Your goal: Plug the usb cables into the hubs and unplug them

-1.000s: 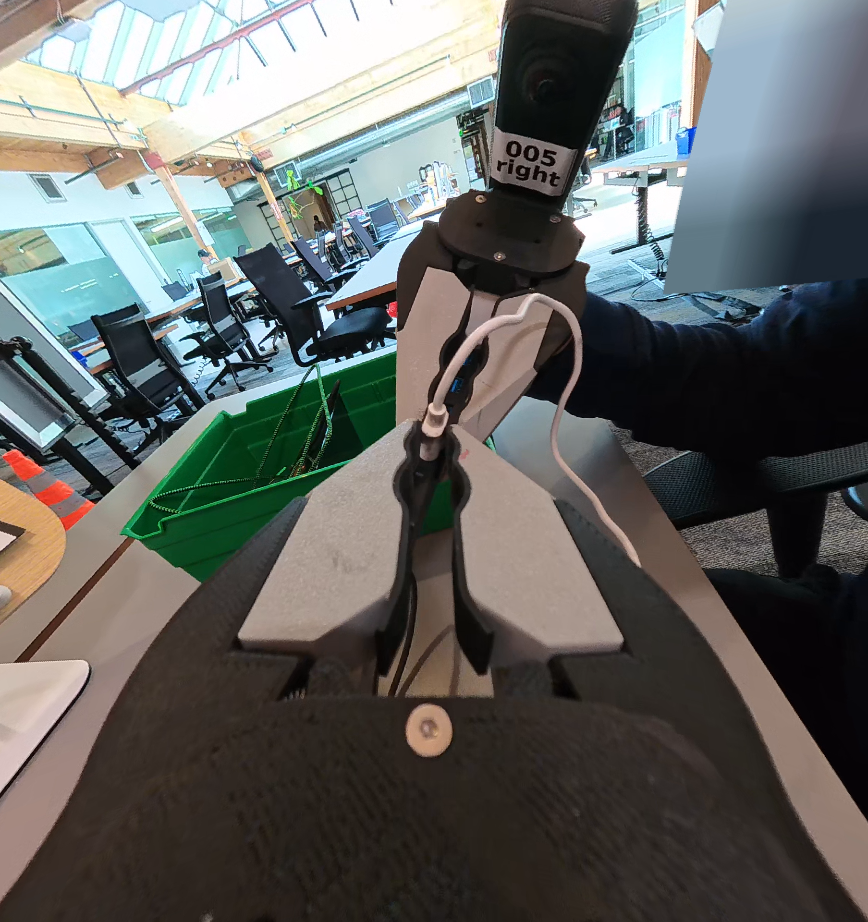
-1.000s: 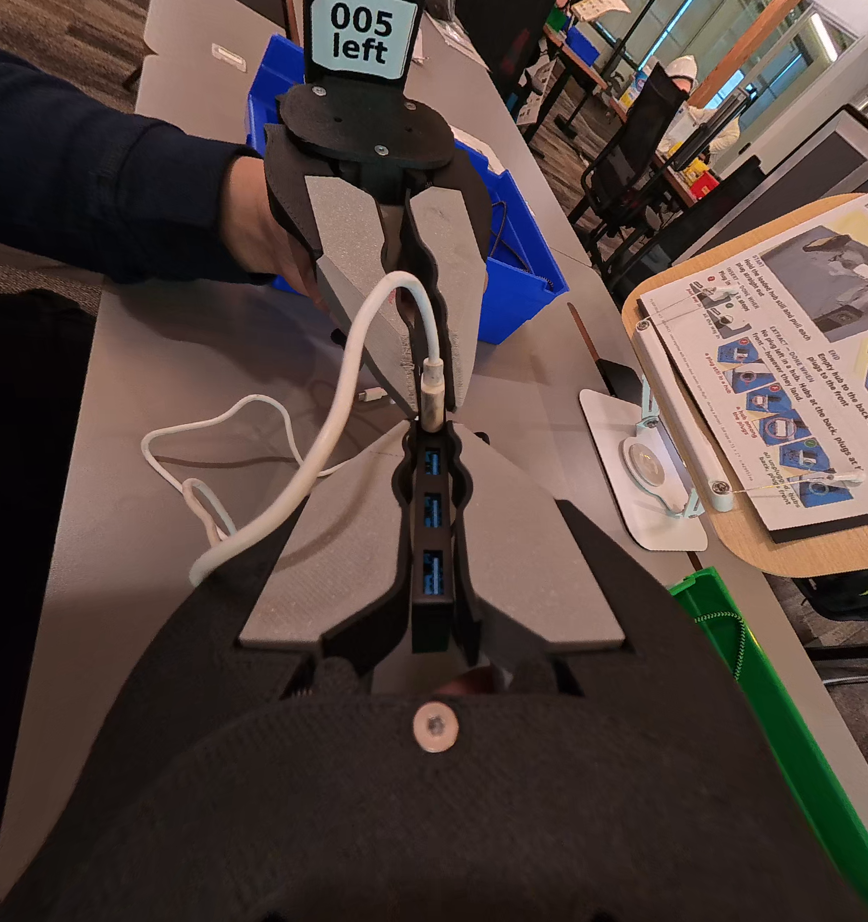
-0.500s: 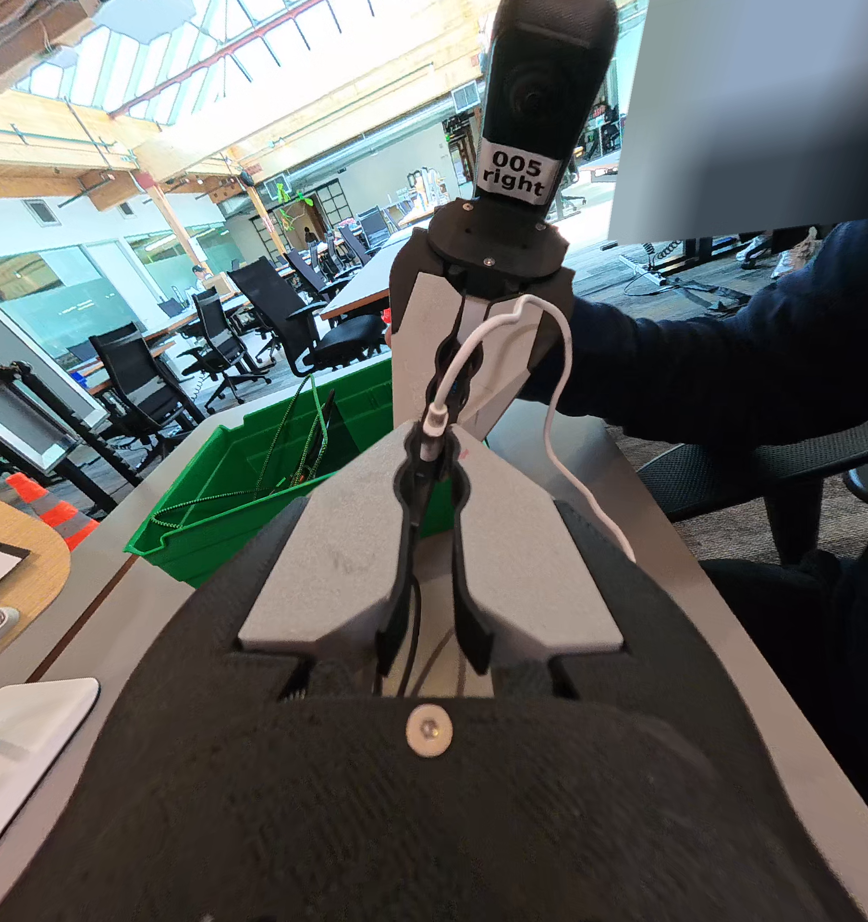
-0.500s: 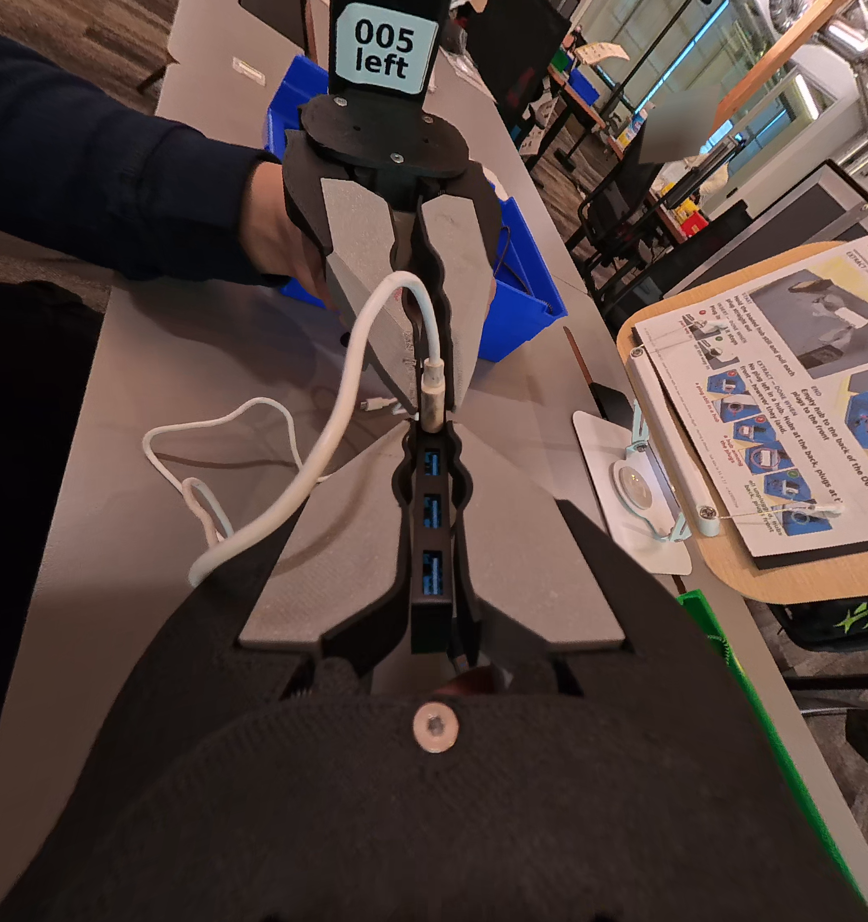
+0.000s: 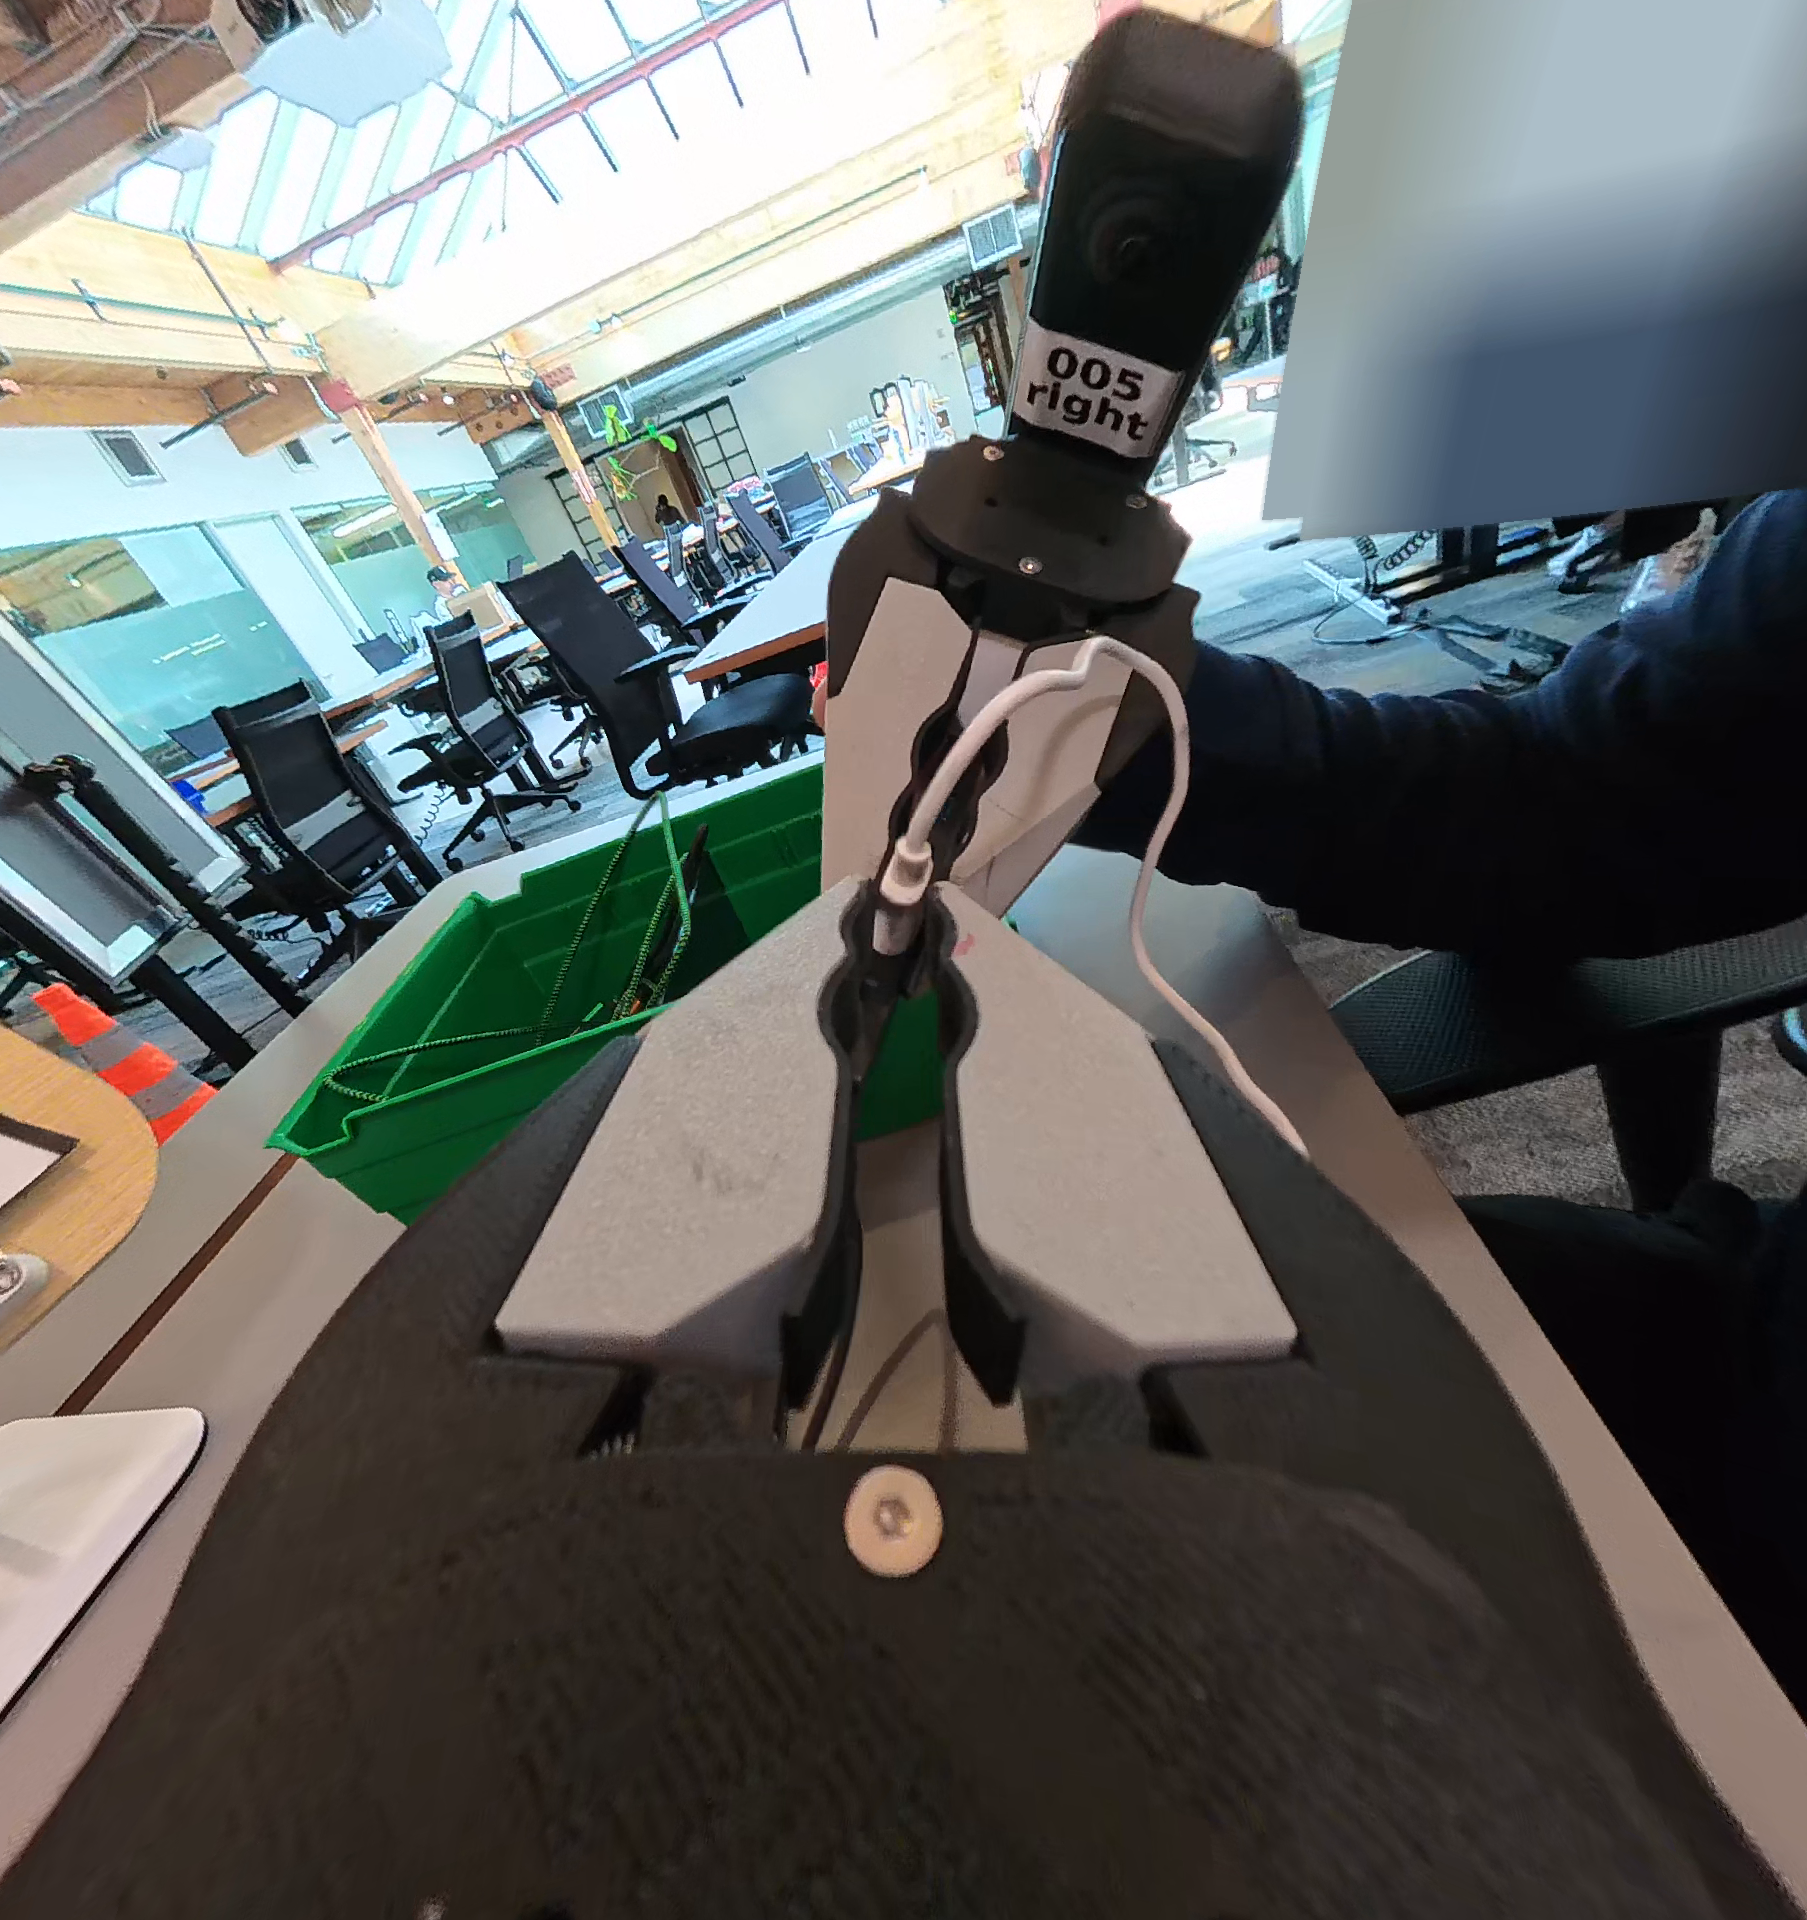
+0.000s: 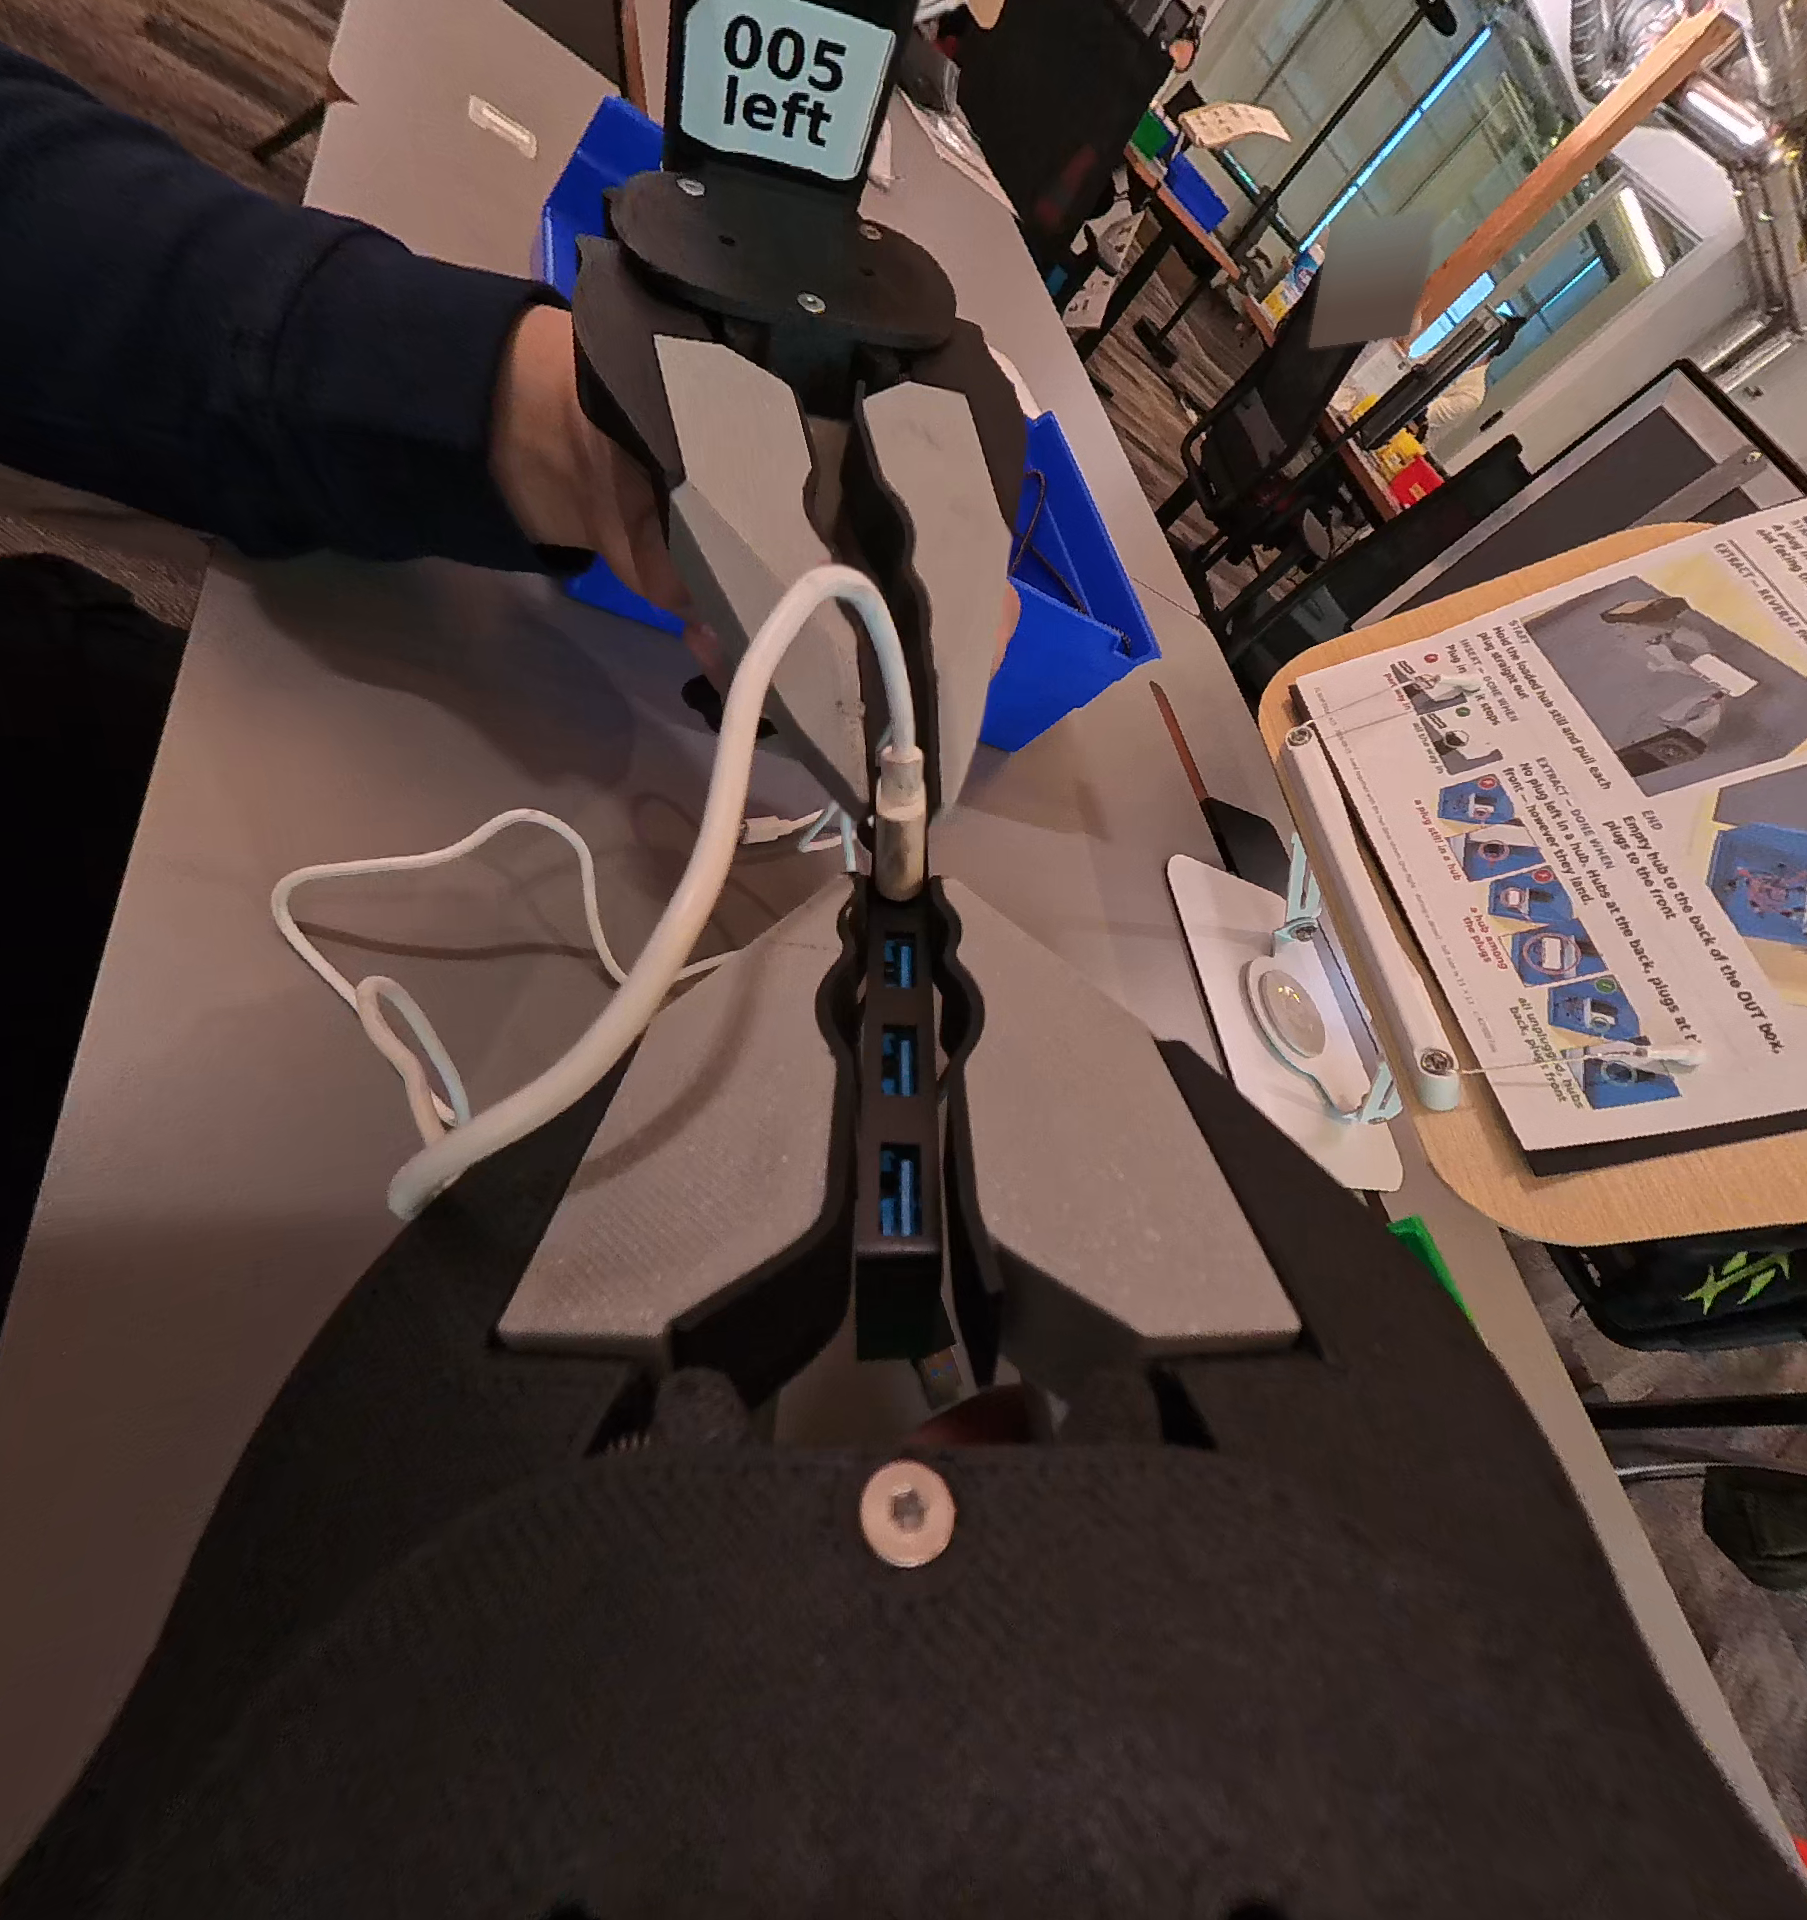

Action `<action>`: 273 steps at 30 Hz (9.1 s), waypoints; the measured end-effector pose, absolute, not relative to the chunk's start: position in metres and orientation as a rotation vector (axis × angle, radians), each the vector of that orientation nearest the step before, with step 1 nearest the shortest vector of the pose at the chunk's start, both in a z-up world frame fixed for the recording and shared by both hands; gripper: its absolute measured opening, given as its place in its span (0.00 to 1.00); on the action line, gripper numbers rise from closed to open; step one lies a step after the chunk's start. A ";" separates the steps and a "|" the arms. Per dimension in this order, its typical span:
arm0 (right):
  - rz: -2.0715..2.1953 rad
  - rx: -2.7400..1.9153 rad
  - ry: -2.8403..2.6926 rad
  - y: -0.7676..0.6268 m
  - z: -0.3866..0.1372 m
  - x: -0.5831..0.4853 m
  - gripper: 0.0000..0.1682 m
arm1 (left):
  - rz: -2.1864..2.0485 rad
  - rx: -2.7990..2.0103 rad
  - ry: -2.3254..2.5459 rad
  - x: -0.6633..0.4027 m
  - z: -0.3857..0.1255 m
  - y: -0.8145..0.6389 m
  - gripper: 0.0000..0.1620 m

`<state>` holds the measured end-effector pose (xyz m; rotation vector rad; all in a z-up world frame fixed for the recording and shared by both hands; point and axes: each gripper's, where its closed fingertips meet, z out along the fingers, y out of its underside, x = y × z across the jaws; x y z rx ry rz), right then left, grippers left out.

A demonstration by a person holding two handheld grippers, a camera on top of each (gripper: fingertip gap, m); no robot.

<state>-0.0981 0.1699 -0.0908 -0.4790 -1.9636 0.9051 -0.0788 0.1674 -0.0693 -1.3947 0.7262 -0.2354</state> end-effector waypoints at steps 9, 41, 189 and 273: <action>0.928 -0.492 -1.937 0.179 -0.083 -0.092 0.04 | -0.261 -1.395 0.671 -0.090 -0.062 0.164 0.03; 1.140 -0.364 -1.967 0.150 -0.083 -0.082 0.05 | -0.091 -1.480 0.886 -0.071 -0.096 0.169 0.04; 1.274 -0.358 -1.861 0.147 -0.060 -0.075 0.04 | -0.148 -1.323 0.833 -0.067 -0.075 0.164 0.04; 1.327 -0.253 -1.615 0.144 -0.051 -0.077 0.04 | -0.336 -1.332 0.753 -0.062 -0.068 0.163 0.05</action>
